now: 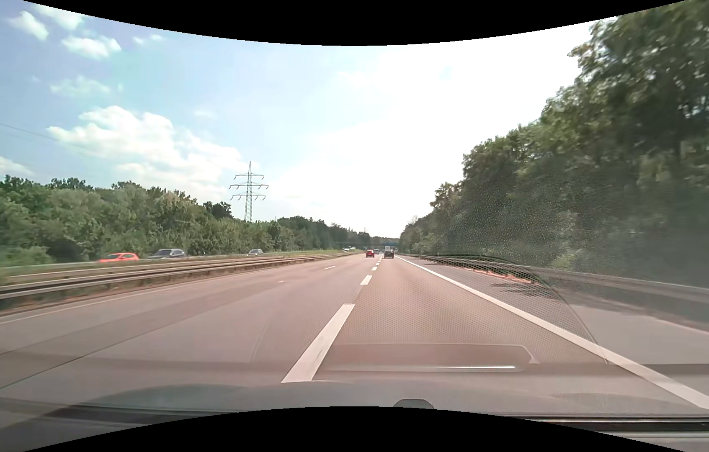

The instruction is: Follow the waypoints while adhering to traffic rules and regulations

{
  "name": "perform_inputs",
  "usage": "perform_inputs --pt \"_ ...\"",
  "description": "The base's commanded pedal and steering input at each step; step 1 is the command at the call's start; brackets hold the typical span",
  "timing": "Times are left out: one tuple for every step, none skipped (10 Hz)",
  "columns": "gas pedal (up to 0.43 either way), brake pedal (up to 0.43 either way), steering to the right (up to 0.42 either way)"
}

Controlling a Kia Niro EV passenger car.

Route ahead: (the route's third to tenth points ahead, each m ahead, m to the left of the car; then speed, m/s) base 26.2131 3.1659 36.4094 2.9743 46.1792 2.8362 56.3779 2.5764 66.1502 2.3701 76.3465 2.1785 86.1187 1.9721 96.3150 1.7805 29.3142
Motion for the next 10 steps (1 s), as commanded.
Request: perform_inputs --pt "0.189 0.000 -0.008" --pt "0.189 0.000 -0.008" --pt "0.189 0.000 -0.008" --pt "0.189 0.000 -0.008" --pt "0.189 0.000 -0.008" --pt "0.189 0.000 -0.008" --pt "0.189 0.000 -0.007" --pt "0.189 0.000 -0.007" --pt "0.189 0.000 -0.006" --pt "0.189 0.000 -0.006"
